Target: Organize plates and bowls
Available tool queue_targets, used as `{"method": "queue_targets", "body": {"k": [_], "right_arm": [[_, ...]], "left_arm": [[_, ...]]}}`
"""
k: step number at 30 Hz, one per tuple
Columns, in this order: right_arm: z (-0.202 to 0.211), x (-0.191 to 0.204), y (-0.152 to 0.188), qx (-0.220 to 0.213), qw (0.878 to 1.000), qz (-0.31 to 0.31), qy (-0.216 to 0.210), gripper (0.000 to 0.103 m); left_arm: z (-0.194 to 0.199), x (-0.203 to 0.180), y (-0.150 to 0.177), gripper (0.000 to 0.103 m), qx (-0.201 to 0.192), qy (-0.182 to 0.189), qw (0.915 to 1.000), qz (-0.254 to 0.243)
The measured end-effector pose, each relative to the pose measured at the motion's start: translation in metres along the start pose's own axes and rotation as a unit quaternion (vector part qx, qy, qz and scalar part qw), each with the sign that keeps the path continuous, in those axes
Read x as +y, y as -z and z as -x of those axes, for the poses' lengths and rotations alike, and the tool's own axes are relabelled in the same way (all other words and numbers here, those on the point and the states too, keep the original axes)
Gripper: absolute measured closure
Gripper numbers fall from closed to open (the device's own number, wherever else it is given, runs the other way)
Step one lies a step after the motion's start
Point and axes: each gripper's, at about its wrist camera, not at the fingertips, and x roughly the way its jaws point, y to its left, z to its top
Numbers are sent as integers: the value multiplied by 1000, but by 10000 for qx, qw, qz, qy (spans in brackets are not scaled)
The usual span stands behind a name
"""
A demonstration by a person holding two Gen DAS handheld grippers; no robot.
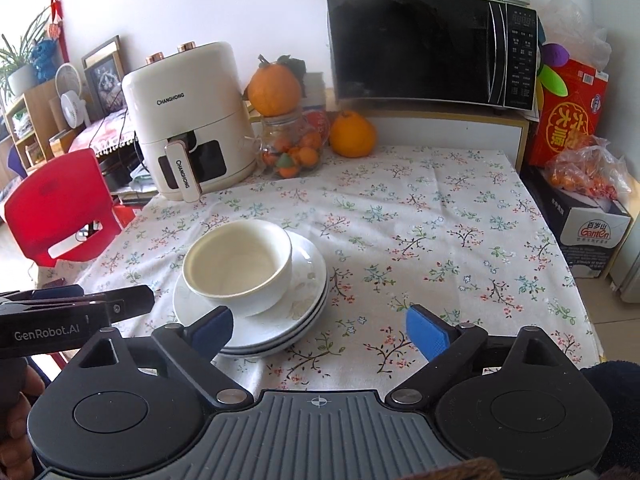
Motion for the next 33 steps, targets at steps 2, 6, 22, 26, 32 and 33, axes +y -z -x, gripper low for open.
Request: {"method": "queue_targets", "body": {"k": [2, 6, 22, 26, 32, 33], "right_arm": [[3, 1, -1, 83, 9998, -88, -150, 2], [4, 8, -3, 173, 9998, 36, -104, 1], [-14, 9, -2, 530, 9982, 68, 258, 0], [-19, 11, -1, 606, 9973, 176, 378, 0], [-23, 11, -2, 668, 9970, 128, 372, 0], [-24, 11, -2, 677, 9969, 127, 368, 0]], "left_arm": [[2, 2, 0, 0, 93, -39, 9999, 63], [8, 1, -1, 0, 201, -185, 9996, -27], [1, 2, -3, 0, 527, -666, 9964, -43], [0, 0, -3, 0, 583, -705, 9958, -76], [-3, -1, -4, 0, 627, -749, 9950, -187], [-3, -1, -4, 0, 645, -746, 9950, -184]]}}
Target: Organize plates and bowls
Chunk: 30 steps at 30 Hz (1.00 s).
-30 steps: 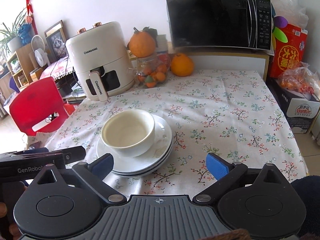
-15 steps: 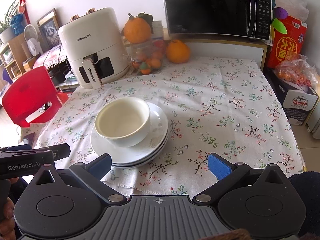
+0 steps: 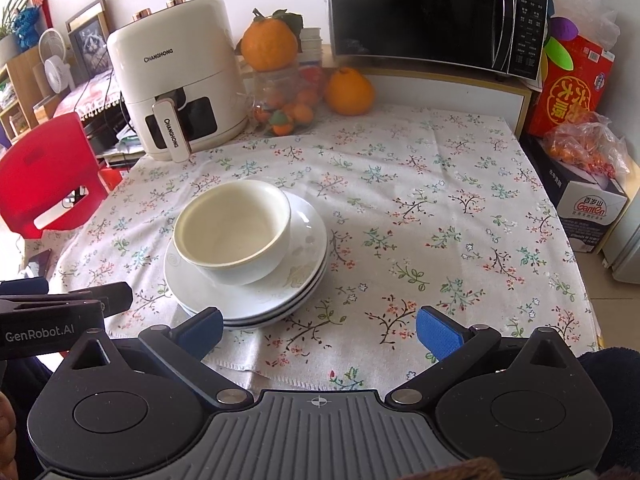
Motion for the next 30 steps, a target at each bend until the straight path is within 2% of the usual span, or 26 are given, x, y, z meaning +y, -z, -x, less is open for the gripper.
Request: {"method": "queue_targets", "body": {"k": [30], "right_arm": [[-4, -2, 0, 34, 10000, -45, 8, 0]], "left_arm": [[-4, -6, -2, 0, 114, 20, 9999, -97]]}}
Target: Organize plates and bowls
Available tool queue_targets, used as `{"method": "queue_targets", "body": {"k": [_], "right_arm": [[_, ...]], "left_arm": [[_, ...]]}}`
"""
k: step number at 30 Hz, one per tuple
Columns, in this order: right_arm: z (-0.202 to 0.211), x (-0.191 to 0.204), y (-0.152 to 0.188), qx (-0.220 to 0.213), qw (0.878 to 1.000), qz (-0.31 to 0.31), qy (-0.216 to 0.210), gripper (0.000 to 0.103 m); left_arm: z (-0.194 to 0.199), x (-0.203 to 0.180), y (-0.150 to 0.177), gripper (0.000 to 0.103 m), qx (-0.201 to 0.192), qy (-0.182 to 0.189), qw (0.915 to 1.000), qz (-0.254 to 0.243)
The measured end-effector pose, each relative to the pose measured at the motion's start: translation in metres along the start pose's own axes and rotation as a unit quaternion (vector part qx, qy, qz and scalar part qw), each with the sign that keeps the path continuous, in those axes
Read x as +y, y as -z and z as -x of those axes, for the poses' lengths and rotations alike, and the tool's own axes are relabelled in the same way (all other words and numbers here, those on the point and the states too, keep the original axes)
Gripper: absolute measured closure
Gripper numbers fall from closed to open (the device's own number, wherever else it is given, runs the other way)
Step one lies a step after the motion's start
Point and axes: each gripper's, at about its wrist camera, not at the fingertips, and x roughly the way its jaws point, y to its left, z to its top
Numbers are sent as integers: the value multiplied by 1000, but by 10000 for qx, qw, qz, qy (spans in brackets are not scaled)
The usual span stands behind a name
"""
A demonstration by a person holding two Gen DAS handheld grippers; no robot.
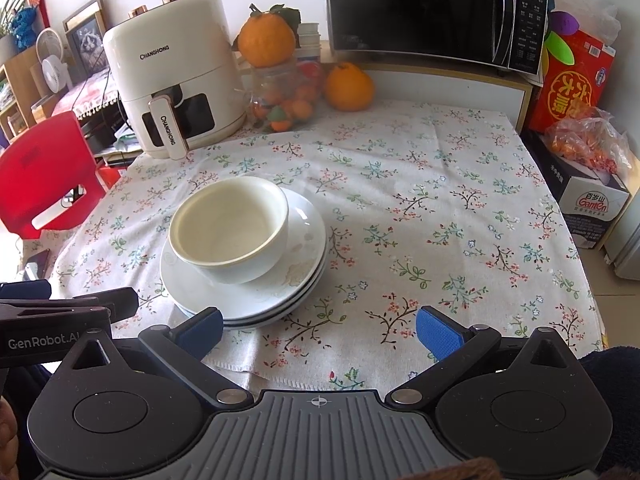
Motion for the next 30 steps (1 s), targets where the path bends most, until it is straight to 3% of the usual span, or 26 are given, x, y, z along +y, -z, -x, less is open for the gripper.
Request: {"method": "queue_targets", "body": {"k": [30], "right_arm": [[-2, -7, 2, 2, 9999, -109, 5, 0]], "left_arm": [[-5, -3, 2, 1, 108, 37, 9999, 29]]}}
